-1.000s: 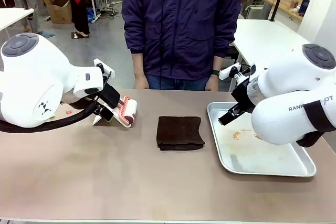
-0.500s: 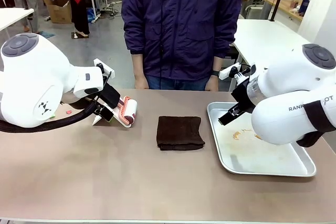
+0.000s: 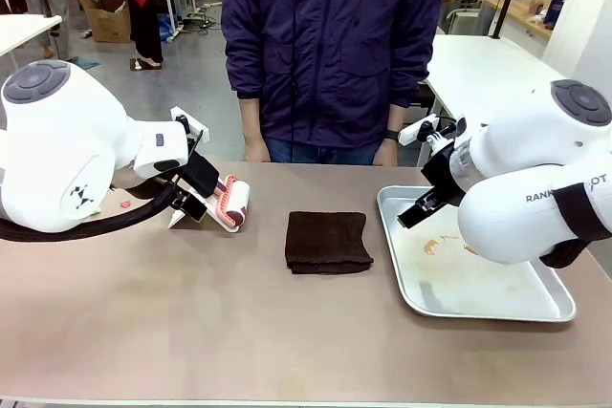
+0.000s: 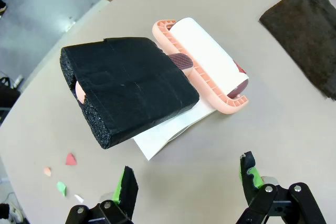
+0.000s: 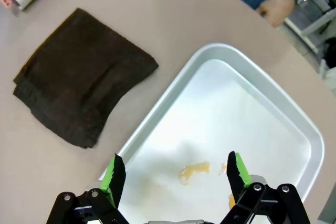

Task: Clean the surface of the table.
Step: Hold the Lint Roller with your left hand and the towel with your right hand.

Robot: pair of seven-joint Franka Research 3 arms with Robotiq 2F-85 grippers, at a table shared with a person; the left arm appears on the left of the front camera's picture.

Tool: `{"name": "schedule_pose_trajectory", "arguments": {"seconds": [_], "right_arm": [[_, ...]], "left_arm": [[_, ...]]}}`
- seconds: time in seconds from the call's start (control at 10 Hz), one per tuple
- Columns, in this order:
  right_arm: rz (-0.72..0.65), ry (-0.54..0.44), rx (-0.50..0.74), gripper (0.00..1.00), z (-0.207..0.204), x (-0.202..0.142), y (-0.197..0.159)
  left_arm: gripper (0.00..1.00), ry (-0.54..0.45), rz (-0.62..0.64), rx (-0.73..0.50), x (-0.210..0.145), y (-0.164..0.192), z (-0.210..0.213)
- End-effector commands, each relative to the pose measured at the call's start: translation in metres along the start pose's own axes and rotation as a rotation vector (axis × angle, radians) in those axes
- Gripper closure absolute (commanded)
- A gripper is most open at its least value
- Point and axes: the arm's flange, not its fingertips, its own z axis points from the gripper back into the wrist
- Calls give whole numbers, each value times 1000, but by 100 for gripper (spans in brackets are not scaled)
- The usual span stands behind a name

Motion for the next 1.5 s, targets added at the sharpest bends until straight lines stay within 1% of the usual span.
{"name": "schedule_pose_trajectory", "arguments": {"seconds": [0.0, 0.5, 0.6, 0.7, 0.8, 0.9, 1.0, 1.1, 1.2, 1.3, 1.4], "right_arm": [[-1, 0, 0, 0, 0, 0, 0], [0, 0, 0, 0, 0, 0, 0], [-43, 100, 53, 0, 8, -1, -1], [-123, 164, 123, 0, 25, -3, -5], [-223, 180, 197, 0, 46, -7, -16], [-311, 170, 281, 0, 65, -12, -27], [-365, 149, 366, 0, 83, -21, -37], [-408, 109, 499, 0, 100, -33, -48], [-451, 58, 639, 0, 116, -51, -62], [-555, 7, 715, 0, 129, -74, -81], [-646, -47, 783, 0, 137, -98, -100]], "left_arm": [[0, 0, -1, 0, 0, 0, 0], [0, 0, 0, 0, 0, 0, 0], [0, 43, -30, -108, -6, 1, 9], [0, 66, -14, -188, -16, 8, 22], [0, 105, 60, -249, -23, 13, 46], [0, 121, 136, -299, -31, 21, 65], [0, 110, 203, -351, -34, 26, 87], [0, 97, 267, -409, -44, 37, 106], [0, 49, 278, -482, -56, 52, 127], [0, -34, 330, -572, -75, 74, 148], [0, -111, 416, -630, -96, 96, 160]]}}
